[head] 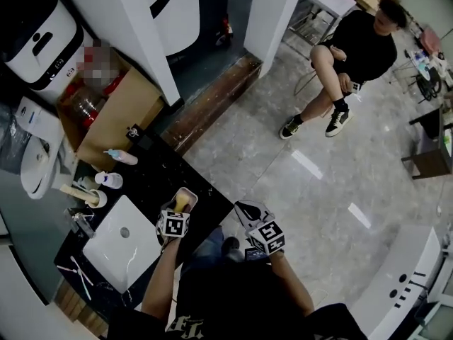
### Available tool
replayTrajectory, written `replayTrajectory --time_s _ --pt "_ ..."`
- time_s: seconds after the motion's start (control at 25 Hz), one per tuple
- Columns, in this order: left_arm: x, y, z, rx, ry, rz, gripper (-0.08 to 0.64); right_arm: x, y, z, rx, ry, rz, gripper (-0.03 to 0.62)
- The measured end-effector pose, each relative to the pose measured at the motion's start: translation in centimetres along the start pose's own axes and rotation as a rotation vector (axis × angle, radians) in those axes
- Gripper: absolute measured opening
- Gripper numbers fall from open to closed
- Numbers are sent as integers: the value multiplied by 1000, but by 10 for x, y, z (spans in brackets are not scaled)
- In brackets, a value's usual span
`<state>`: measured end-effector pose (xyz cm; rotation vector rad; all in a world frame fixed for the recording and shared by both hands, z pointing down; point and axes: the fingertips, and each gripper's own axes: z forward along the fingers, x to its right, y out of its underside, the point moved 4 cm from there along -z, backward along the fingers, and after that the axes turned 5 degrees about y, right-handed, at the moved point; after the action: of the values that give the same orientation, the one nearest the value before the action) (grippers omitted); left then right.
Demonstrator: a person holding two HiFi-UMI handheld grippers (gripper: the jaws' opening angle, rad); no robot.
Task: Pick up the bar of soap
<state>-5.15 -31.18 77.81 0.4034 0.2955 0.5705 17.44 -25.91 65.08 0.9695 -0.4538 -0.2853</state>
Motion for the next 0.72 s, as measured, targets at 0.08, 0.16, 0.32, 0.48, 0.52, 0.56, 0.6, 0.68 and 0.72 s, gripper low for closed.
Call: replayTrajectory --time_s 0.08,0.16,0.32,0.48,0.52,0.56,0.6,0.68,0.72 --pt "5 1 -7 17 0 5 212 -3 2 -6 -6 1 2 8" --pt "13 -7 -11 45 3 15 212 -1 0 -15 -11 17 -4 8" --pt "20 -16 -18 109 -3 28 212 -2 -3 -26 -10 30 -8 8" --pt "19 -24 -29 205 -1 56 212 -9 -4 -26 -1 18 -13 8" --pt "20 -24 -34 227 4 60 212 -12 -4 -26 0 15 -12 8" --pt "20 -24 -41 246 6 61 212 -14 -3 -25 0 13 -13 8" --pt "21 -25 -48 266 8 61 212 -16 -1 -25 1 12 -15 8" --pt "22 -24 -59 316 11 63 212 -21 0 -26 1 10 -21 8" --pt "22 -24 -64 344 14 64 212 -23 1 -27 2 8 -25 8"
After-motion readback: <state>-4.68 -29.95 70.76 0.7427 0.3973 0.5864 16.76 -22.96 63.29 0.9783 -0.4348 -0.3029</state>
